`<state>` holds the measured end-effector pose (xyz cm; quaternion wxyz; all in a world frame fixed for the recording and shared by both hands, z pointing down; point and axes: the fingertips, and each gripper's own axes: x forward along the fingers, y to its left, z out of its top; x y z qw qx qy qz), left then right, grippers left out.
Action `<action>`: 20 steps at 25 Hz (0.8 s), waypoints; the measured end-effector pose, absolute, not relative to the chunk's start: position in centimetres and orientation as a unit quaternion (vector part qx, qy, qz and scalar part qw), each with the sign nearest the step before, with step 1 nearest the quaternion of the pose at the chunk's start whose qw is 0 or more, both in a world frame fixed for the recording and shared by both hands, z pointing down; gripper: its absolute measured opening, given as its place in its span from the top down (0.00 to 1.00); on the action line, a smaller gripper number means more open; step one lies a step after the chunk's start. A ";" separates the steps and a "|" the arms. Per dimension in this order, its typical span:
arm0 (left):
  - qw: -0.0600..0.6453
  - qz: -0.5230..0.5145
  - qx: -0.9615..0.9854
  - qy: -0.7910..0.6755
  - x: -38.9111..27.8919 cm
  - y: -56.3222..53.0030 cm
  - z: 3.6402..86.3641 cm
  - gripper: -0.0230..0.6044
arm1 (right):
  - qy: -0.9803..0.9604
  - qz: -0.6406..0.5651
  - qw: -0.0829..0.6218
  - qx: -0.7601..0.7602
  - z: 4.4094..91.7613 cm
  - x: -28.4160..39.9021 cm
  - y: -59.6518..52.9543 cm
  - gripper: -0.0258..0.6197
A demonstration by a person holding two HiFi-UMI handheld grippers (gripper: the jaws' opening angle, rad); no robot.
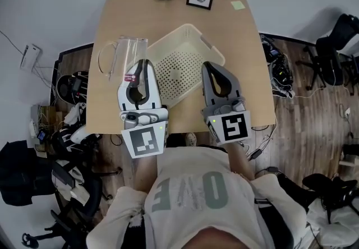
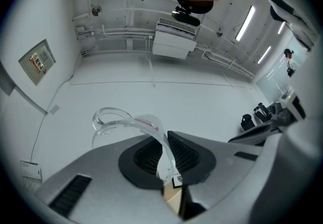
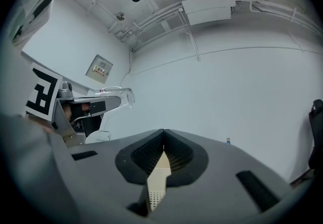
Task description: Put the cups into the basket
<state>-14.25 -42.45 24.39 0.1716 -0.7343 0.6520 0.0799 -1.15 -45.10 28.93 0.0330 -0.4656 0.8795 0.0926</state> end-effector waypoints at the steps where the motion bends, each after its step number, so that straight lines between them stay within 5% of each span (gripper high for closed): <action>1: 0.169 0.072 -0.739 0.649 -14.4 -43.1 24.7 0.91 | 0.880 0.092 0.030 -0.465 29.0 -1.5 -45.5 0.96; 15: 0.187 -0.054 -0.781 0.594 -14.7 -51.4 27.8 0.91 | 0.873 0.090 0.021 -0.478 28.8 -3.6 -50.7 0.96; 20: 0.186 -0.199 -0.814 0.514 -13.3 -54.0 32.7 0.91 | 0.869 0.090 0.018 -0.487 29.1 -2.9 -51.3 0.96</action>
